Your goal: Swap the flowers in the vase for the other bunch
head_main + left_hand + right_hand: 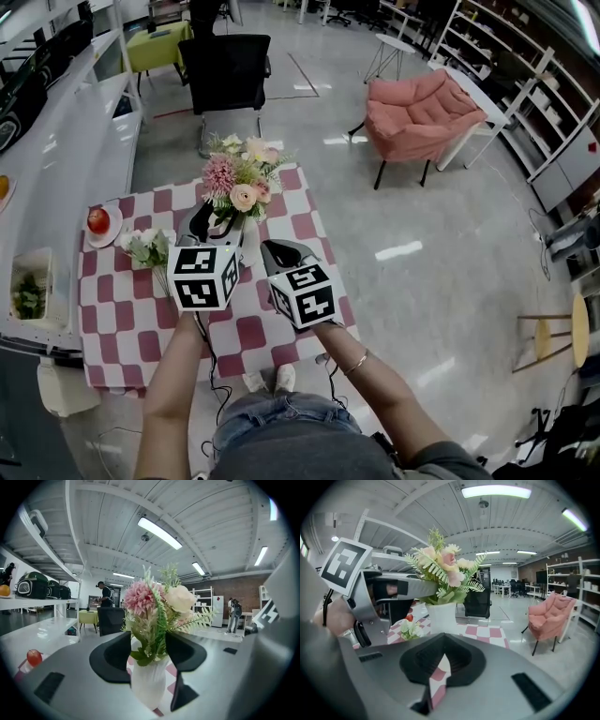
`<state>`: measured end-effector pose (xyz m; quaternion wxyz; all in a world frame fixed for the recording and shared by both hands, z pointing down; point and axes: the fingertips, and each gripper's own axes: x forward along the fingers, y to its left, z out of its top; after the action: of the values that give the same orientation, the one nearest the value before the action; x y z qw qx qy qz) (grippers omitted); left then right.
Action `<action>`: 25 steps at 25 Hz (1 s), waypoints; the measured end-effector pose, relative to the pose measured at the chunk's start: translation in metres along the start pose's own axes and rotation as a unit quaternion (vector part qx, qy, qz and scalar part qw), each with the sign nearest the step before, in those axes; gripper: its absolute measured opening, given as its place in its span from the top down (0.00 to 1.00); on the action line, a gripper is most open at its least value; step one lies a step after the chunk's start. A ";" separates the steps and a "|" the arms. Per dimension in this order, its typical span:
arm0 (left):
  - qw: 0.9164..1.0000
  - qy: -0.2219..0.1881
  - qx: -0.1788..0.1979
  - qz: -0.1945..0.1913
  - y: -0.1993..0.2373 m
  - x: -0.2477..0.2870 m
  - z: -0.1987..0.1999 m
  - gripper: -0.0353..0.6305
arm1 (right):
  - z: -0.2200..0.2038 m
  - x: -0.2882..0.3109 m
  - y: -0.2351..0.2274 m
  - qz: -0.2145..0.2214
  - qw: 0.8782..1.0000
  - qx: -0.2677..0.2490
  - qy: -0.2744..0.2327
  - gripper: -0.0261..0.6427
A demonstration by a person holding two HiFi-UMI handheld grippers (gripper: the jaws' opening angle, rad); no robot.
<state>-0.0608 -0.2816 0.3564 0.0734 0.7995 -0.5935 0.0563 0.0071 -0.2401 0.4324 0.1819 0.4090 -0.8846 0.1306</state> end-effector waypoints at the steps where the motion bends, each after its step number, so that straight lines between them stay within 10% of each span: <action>1: 1.000 0.001 0.000 0.003 0.000 -0.001 -0.001 0.60 | 0.000 -0.001 0.000 0.000 1.000 0.000 0.000 0.95; 25: 0.999 0.021 -0.012 0.042 -0.013 -0.034 -0.029 0.60 | -0.018 -0.015 -0.003 0.021 1.000 0.002 0.006 0.95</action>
<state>-0.0578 -0.2405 0.3787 0.0924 0.7717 -0.6254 0.0689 0.0220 -0.2246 0.4424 0.1835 0.3896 -0.8917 0.1392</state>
